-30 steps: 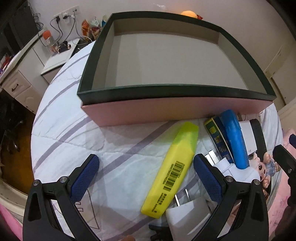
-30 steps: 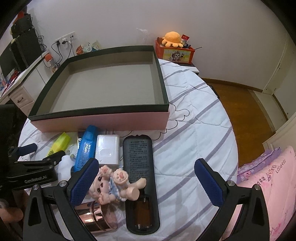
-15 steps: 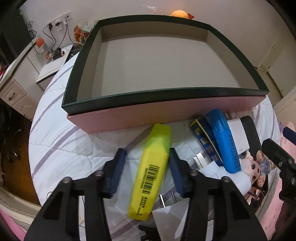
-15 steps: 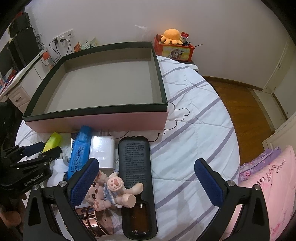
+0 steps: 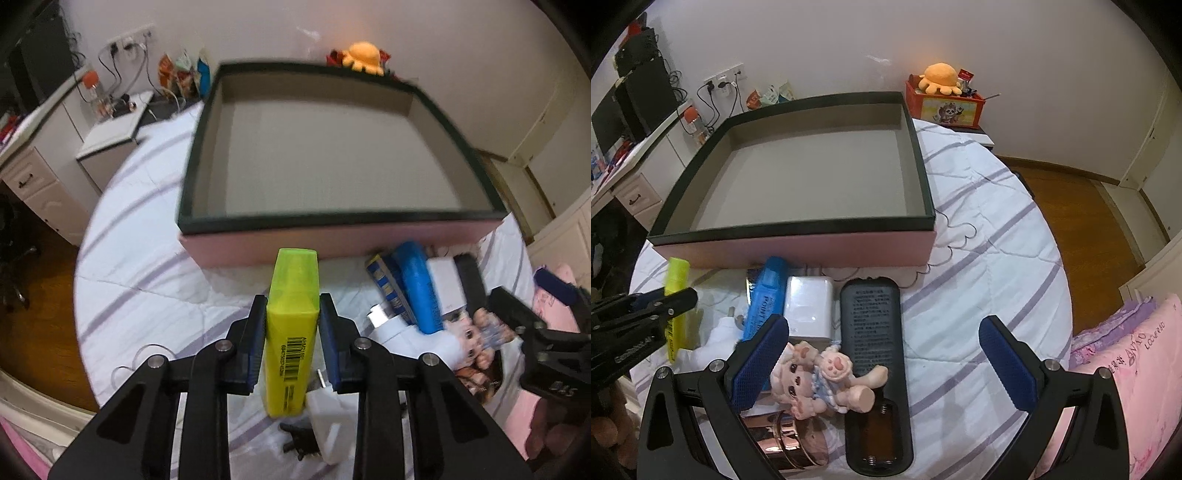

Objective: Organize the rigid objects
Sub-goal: 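Carry the highlighter over the pink box and release it inside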

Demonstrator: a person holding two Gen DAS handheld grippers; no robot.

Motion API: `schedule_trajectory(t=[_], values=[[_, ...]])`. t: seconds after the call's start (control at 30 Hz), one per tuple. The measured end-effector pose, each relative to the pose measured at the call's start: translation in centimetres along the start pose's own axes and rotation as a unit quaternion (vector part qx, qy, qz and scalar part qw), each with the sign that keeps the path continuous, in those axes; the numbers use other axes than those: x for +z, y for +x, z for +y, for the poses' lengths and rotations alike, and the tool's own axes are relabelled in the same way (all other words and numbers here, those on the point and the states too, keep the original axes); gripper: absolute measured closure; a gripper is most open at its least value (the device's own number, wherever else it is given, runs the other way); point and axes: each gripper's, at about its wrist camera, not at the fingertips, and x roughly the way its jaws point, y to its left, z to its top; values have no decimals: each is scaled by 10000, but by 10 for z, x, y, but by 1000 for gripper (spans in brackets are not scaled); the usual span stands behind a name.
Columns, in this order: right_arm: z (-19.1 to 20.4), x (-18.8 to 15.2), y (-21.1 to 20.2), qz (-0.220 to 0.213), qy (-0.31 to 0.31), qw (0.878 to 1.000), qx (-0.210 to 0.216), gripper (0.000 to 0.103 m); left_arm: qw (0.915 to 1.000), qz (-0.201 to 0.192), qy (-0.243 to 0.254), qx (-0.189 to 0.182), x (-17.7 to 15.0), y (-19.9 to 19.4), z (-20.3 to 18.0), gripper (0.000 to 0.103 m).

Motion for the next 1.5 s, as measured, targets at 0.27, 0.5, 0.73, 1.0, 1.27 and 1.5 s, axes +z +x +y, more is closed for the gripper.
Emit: schedule_trajectory(t=[0.27,0.5,0.73,1.0,1.27,1.5], values=[[6,23,-13,-314,-43,9993,172,0,9985,-514,54,-163,22,-45,-7,82],[9,39,-12,-428,-81,9986,284,0,9975,-686,89,-165,49,-46,-9,82],[2,47,-7,-453,4,9985,296,0,9948,-970,156,-279,86,-49,-13,84],[-1,52,5,-359,8,9991,229,0,9975,-678,-114,-177,117,14,3,84],[1,55,20,-209,-26,9996,164,0,9992,-332,-243,-30,119,61,17,84],[7,54,23,-138,-60,9998,137,0,9993,-275,-228,80,117,75,16,76]])
